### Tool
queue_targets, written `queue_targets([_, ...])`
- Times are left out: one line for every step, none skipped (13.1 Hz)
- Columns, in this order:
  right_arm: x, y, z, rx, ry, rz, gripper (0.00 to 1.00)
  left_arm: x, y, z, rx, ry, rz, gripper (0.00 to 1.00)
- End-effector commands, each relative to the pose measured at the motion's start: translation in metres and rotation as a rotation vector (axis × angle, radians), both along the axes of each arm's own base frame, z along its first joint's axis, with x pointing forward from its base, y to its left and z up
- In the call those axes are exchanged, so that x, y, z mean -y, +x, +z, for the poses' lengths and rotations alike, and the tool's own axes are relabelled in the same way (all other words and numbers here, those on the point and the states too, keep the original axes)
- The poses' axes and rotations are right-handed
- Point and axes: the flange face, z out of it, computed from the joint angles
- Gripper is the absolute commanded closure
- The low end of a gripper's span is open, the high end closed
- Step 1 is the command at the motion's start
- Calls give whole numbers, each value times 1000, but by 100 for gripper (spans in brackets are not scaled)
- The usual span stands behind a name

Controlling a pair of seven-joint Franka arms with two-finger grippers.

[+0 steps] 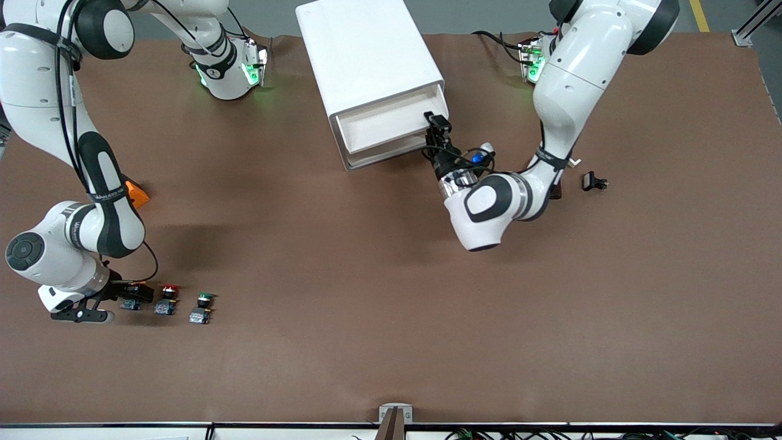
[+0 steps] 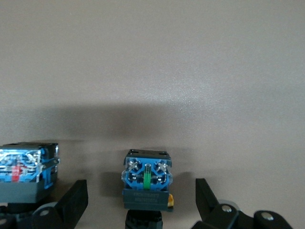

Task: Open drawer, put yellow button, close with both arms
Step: 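Pull the drawer open with the left gripper while the right gripper grasps the yellow button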

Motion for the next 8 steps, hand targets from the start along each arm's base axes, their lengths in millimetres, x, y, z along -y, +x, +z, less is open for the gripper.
queue_targets([5, 4, -2, 11, 26, -23, 5, -12, 23, 17, 31, -4, 38, 90])
queue_targets([5, 4, -2, 12, 35, -33, 15, -16, 26, 16, 31, -2, 46, 89])
queue_targets([4, 4, -2, 11, 36, -31, 37, -22, 31, 17, 30, -3, 59, 87])
queue_targets([5, 4, -2, 10, 37, -31, 73, -27, 34, 16, 30, -1, 69, 87])
queue_targets([6, 5, 0, 12, 41, -37, 100, -31, 37, 15, 30, -1, 76, 87])
queue_targets([6, 7, 3, 20, 47, -43, 100, -37, 40, 13, 28, 1, 86, 87])
queue_targets([4, 9, 7, 20, 47, -41, 100, -41, 43, 13, 27, 0, 96, 87])
queue_targets([0, 11, 14, 6, 54, -39, 100, -45, 46, 13, 28, 1, 103, 87])
